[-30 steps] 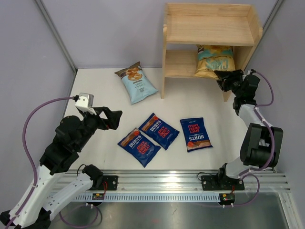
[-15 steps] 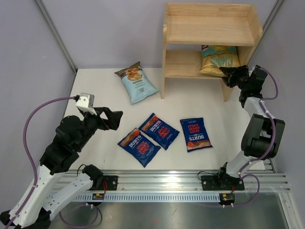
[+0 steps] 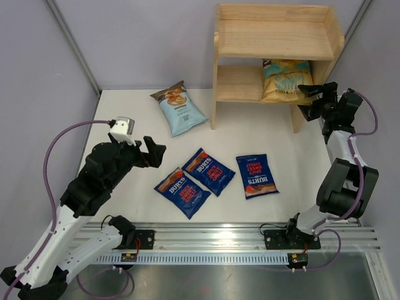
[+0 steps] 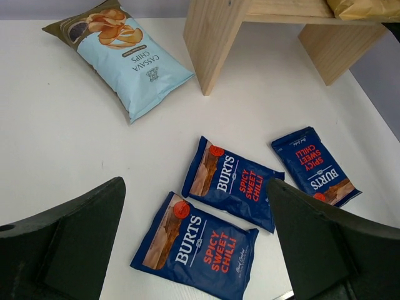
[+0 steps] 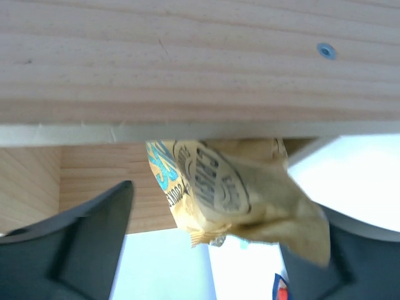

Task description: Place and organize the chips bags onto the shelf

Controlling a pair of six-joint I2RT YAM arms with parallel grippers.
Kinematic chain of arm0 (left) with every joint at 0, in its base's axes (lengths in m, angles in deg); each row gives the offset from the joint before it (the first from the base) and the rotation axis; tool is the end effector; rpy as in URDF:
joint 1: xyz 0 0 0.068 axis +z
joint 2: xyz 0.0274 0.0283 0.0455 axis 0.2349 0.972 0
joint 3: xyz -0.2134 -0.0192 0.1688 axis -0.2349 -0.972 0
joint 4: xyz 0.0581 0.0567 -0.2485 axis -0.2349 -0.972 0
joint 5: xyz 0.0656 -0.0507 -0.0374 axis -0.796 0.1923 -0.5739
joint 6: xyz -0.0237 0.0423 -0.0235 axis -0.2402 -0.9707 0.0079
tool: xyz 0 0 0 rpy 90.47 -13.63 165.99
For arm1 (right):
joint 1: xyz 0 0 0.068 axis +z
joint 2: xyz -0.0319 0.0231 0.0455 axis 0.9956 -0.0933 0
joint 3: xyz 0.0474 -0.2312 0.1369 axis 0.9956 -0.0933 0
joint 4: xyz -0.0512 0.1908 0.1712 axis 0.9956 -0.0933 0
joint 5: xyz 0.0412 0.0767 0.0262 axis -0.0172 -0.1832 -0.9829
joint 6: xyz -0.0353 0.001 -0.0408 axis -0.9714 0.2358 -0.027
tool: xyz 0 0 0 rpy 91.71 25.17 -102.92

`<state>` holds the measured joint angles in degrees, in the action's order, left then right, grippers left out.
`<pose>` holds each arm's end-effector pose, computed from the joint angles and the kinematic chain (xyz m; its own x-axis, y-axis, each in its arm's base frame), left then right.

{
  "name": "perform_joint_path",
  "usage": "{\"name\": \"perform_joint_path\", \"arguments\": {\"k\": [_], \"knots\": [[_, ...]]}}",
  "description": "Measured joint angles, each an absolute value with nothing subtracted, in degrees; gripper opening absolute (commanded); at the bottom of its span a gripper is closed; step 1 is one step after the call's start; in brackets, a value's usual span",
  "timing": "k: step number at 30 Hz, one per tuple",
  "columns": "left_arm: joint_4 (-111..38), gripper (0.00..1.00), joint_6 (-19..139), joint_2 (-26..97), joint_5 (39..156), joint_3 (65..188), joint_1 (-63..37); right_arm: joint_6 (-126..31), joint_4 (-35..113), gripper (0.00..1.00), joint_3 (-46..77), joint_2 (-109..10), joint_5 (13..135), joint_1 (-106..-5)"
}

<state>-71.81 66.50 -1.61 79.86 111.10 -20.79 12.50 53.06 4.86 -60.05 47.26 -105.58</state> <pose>0.1113 -0.0689 0.3858 -0.3208 -0.1467 -0.9357 0.3415 0.9036 -0.2587 0.3557 -0.1145 0.3003 -0.2817 0.9209 -0.2696 0.1034 0.3085 0.9456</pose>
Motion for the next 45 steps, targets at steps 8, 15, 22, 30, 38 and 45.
{"name": "perform_joint_path", "arguments": {"k": [8, 15, 22, 30, 38, 45], "knots": [[-74.6, 0.99, 66.8, 2.1, 78.5, 113.5, -20.8, 6.9, 45.8, 0.99, 1.7, -54.3, 49.6, -106.1], [-76.6, 0.99, 69.6, 9.2, 74.3, 117.2, -20.7, -0.1, 38.5, 0.99, -1.0, -47.0, 51.1, -106.1], [-75.7, 0.99, 75.1, 16.6, 73.5, 119.8, -15.9, -9.1, 30.7, 1.00, -0.8, -38.5, 50.9, -106.1], [-66.8, 0.99, 80.3, 25.8, 83.8, 120.3, -3.9, -13.4, 25.6, 0.99, -5.7, -24.9, 48.6, -105.1], [-58.9, 0.99, 83.1, 44.8, 95.1, 127.0, 4.9, -9.0, 34.7, 0.99, -10.5, -20.3, 41.8, -97.9], [-50.0, 0.99, 85.3, 63.7, 105.2, 134.2, 12.2, 4.3, 50.2, 0.99, -18.4, -25.9, 33.5, -97.0]]}}
